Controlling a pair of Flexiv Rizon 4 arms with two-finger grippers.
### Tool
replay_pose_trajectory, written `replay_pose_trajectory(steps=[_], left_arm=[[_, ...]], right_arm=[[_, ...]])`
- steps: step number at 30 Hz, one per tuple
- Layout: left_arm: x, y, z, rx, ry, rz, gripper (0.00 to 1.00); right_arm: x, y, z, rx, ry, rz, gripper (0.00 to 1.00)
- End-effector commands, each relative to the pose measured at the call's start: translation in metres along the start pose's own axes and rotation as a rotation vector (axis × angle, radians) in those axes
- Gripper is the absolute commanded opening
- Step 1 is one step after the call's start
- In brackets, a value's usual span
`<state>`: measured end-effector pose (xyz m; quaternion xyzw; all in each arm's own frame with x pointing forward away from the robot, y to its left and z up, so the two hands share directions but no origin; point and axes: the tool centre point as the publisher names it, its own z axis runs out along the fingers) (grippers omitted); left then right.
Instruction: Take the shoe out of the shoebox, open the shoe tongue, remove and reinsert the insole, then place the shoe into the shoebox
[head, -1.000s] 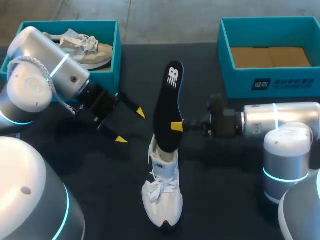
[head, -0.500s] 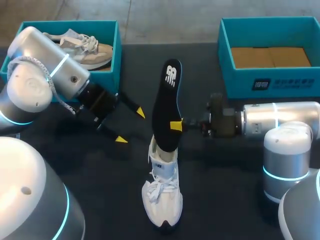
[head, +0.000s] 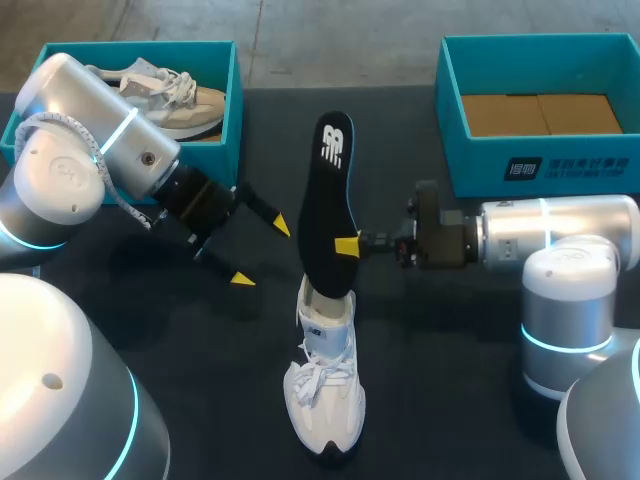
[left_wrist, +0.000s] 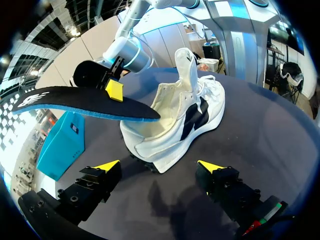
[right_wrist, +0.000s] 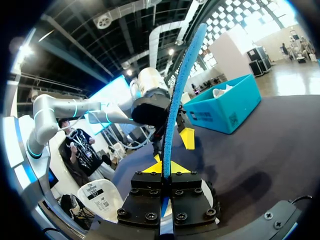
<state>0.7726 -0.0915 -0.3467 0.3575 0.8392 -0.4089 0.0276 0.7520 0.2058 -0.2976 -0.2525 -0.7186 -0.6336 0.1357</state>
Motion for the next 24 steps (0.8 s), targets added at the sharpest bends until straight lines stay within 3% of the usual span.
replay_pose_trajectory(steps=[1,24], left_arm=[[0.000,0.000,0.000,-0.003,0.003,0.000,1.00],[0.000,0.000,0.000,-0.003,0.003,0.000,1.00]], right_arm=[[-0.003,-0.001,0.008,-0.005,0.005,-0.002,0.00],[0.002,0.005,0.018,-0.003,-0.009,-0.027,0.00]])
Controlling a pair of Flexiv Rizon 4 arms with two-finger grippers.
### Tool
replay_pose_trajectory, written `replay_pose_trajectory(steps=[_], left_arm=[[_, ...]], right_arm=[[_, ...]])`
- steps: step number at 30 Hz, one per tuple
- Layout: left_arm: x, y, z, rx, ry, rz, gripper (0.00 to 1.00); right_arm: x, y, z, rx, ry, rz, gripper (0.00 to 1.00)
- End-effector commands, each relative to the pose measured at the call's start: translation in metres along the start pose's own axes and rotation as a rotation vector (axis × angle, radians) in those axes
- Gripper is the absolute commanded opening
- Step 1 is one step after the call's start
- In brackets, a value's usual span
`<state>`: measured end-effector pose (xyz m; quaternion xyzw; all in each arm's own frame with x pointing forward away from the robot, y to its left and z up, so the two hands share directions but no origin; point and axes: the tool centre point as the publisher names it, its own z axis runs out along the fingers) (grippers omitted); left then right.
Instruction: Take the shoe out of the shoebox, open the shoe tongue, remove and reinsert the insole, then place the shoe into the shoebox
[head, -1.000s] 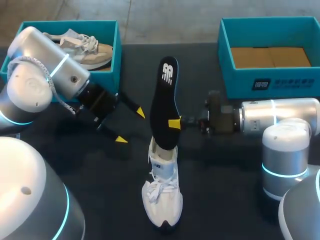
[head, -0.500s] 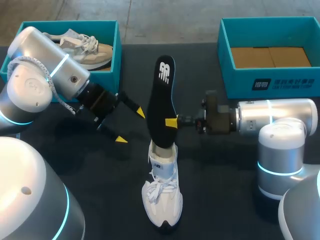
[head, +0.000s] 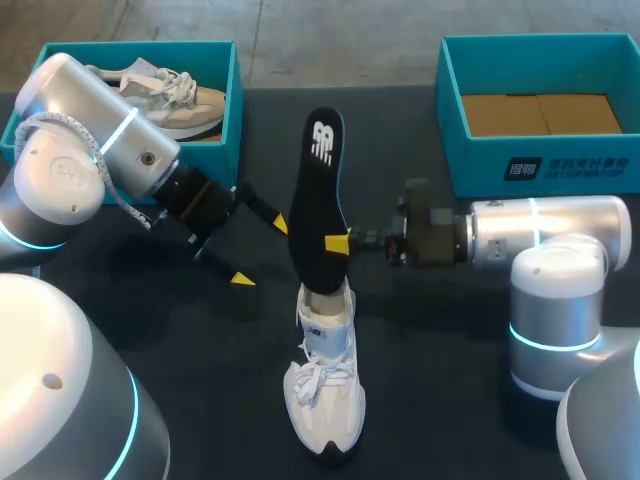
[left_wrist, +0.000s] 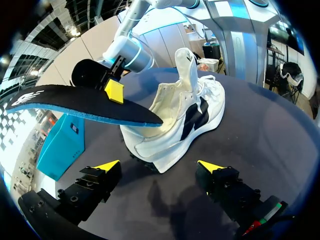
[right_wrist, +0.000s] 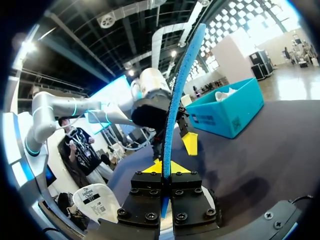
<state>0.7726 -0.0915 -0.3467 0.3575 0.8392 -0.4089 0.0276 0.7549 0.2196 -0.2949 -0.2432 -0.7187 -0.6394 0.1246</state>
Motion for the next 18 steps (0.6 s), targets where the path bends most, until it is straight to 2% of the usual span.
replay_pose_trajectory(steps=[1,18], left_arm=[[-0.0002,0.0000,0.0003,-0.003,0.002,0.000,1.00],[-0.0002,0.0000,0.0003,-0.003,0.002,0.000,1.00]], right_arm=[[-0.0003,-0.0009,0.0046,0.010,-0.008,0.003,0.00],[-0.0017,-0.0072,0.0025,0.008,-0.027,0.013,0.00]])
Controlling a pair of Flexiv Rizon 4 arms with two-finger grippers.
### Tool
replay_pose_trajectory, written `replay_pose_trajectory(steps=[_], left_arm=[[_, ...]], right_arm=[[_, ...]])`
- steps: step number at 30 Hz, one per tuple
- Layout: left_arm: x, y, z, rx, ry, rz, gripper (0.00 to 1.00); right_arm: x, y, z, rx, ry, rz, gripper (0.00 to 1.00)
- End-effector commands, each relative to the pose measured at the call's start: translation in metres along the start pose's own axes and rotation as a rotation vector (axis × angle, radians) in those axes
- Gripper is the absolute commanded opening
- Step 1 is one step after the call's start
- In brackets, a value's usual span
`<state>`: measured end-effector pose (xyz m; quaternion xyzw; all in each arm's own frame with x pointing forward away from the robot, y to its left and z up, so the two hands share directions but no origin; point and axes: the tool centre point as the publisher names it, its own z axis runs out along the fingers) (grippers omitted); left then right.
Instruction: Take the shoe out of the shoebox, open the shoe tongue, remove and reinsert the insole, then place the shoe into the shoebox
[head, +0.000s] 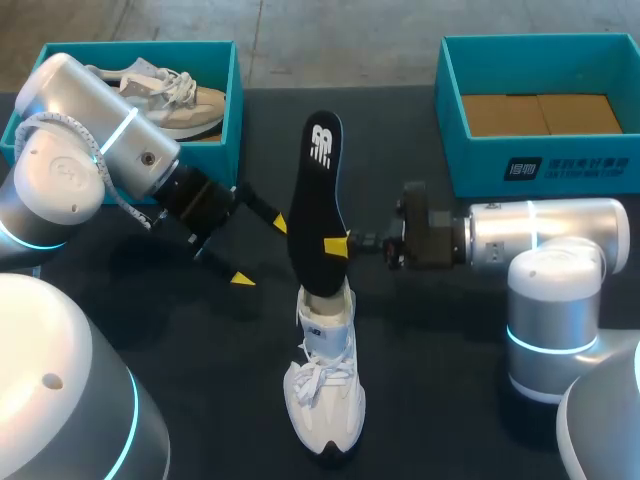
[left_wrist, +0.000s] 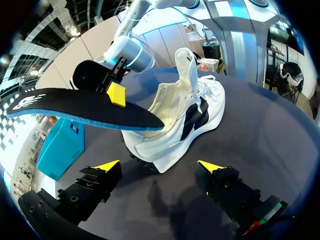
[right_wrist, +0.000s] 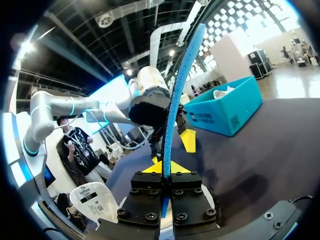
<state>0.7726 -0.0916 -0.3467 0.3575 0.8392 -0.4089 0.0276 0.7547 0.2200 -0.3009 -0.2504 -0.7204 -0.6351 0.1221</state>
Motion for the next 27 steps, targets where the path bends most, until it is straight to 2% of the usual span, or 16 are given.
replay_pose_trajectory(steps=[1,27], left_arm=[[0.000,0.000,0.000,-0.003,0.003,0.000,1.00],[0.000,0.000,0.000,-0.003,0.003,0.000,1.00]], right_arm=[[0.001,-0.002,0.001,0.003,-0.013,0.007,0.00],[0.001,-0.013,-0.001,0.004,-0.028,0.039,0.00]])
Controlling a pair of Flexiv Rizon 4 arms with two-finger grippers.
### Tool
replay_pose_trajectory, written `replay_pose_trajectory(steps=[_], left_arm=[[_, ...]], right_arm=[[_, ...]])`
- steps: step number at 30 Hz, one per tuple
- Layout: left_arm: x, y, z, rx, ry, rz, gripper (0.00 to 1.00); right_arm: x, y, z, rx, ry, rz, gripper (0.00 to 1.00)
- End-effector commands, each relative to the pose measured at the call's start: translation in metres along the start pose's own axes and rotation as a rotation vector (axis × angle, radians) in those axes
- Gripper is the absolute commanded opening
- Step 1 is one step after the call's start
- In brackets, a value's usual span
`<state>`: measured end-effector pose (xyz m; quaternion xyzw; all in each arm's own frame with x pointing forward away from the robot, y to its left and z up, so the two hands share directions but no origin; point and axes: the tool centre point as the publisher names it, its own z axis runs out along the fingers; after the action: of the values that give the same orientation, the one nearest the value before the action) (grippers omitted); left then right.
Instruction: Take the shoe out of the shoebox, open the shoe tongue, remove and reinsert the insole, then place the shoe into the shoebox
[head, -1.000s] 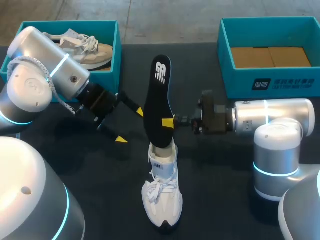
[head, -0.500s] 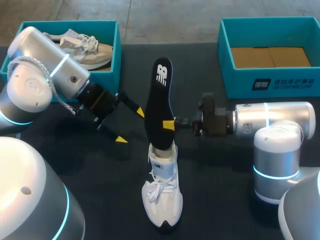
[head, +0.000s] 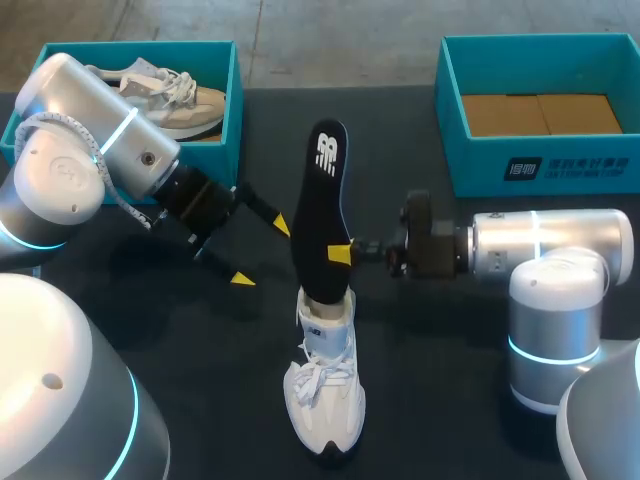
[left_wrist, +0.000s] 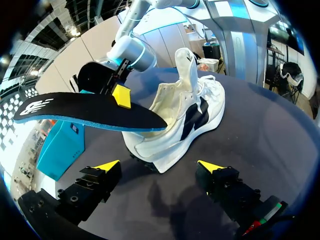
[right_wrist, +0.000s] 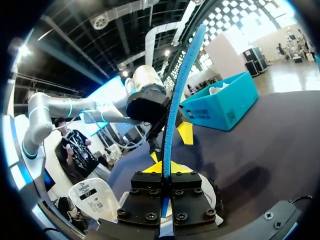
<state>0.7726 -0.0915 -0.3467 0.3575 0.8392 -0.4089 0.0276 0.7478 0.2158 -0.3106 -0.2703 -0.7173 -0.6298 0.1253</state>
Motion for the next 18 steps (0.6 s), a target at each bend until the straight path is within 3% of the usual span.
replay_pose_trajectory(steps=[1,18], left_arm=[[-0.0002,0.0000,0.0003,-0.003,0.003,0.000,1.00],[-0.0002,0.0000,0.0003,-0.003,0.003,0.000,1.00]], right_arm=[[0.0013,-0.0019,0.0025,0.004,-0.005,0.004,0.00],[0.0036,-0.0056,0.0022,0.016,-0.001,0.020,0.00]])
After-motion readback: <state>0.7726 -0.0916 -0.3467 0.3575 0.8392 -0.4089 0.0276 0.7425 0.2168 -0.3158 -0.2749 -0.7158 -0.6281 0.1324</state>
